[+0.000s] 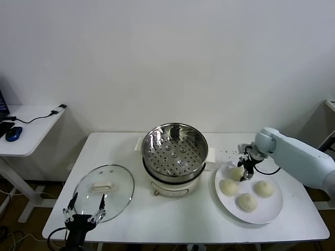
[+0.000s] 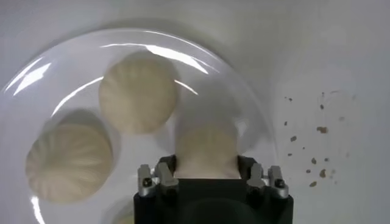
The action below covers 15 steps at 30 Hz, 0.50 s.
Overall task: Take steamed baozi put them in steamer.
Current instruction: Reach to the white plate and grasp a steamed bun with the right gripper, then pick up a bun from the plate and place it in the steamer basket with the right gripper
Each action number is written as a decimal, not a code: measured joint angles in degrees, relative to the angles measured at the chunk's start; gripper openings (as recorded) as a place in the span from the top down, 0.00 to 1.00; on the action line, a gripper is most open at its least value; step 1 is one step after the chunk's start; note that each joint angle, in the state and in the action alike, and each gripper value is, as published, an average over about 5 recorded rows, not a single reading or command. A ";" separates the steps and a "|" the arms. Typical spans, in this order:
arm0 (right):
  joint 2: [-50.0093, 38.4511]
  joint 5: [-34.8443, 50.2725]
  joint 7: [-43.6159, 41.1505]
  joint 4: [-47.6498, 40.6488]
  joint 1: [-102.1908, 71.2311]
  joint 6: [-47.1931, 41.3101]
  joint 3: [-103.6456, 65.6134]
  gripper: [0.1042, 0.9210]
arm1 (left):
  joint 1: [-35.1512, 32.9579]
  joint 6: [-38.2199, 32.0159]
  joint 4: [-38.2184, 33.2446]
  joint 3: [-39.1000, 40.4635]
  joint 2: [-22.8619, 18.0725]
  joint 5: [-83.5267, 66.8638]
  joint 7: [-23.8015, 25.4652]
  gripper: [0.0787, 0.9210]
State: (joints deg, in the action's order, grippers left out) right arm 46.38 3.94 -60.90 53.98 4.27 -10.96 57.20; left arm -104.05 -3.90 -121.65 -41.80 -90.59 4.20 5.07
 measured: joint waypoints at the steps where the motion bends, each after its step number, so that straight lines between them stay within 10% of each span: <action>1: -0.11 0.11 -0.06 0.08 0.13 0.08 0.11 0.41 | -0.02 -0.01 0.00 0.00 0.00 0.00 0.00 0.12; 15: 0.35 -0.20 -3.57 4.18 15.28 12.43 9.82 0.41 | -0.13 0.04 -0.11 0.20 0.14 0.24 0.08 0.12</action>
State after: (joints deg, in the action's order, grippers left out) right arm 46.73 3.74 -64.46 58.16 19.55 1.46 67.02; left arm -104.18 -3.86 -121.76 -41.60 -90.45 4.44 5.15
